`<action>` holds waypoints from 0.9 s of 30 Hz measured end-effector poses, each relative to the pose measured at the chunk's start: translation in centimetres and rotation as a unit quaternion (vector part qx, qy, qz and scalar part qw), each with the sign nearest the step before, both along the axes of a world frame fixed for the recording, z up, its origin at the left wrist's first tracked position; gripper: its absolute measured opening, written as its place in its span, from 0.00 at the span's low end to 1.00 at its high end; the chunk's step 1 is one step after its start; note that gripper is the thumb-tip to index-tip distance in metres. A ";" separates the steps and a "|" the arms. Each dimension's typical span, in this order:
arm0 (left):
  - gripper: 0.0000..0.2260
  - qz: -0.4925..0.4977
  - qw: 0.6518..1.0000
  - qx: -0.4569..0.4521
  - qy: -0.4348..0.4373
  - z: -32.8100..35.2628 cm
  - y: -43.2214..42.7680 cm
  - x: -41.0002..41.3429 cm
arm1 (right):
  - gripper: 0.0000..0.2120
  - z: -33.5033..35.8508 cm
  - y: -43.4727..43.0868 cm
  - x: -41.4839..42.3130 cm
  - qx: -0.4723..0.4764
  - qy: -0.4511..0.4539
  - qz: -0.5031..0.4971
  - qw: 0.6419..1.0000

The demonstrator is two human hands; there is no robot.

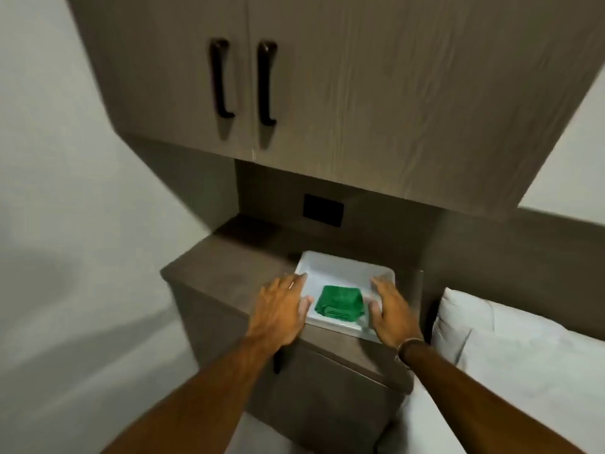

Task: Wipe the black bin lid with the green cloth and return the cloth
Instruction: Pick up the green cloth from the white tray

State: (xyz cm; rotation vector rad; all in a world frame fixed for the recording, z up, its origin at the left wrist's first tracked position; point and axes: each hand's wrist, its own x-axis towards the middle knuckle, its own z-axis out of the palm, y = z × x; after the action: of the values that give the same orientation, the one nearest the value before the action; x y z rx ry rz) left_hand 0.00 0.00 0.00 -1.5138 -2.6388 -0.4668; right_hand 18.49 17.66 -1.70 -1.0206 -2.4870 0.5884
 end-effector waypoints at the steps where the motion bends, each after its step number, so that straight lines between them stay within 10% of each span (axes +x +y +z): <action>1: 0.25 -0.012 0.999 -0.018 -0.043 -1.6 2.8 0.1 | 0.22 -1.5 2.0 -0.4 -0.040 -0.003 -0.019 0.999; 12: 0.27 0.180 0.930 -0.203 -0.250 -8.6 18.2 -2.4 | 0.33 -7.8 11.7 -10.4 -0.139 -0.251 0.052 0.956; 21: 0.17 0.085 0.843 0.107 -0.521 -2.9 13.9 -3.7 | 0.19 -0.7 11.5 -7.0 -0.208 -0.002 0.088 0.974; 25: 0.15 -0.007 0.742 0.160 -0.651 1.6 3.2 2.2 | 0.21 3.8 3.7 0.6 -0.379 0.140 0.175 0.898; 27: 0.12 0.005 0.702 0.155 -0.695 0.5 -3.8 6.3 | 0.31 2.0 -3.2 3.9 -0.601 0.156 0.216 0.753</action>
State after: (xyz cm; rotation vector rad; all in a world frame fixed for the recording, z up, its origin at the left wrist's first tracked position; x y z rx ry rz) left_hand 6.27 -3.77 0.46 -1.1084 -2.9035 -2.7953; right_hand 22.34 14.48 0.32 -0.5153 -1.8314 2.4508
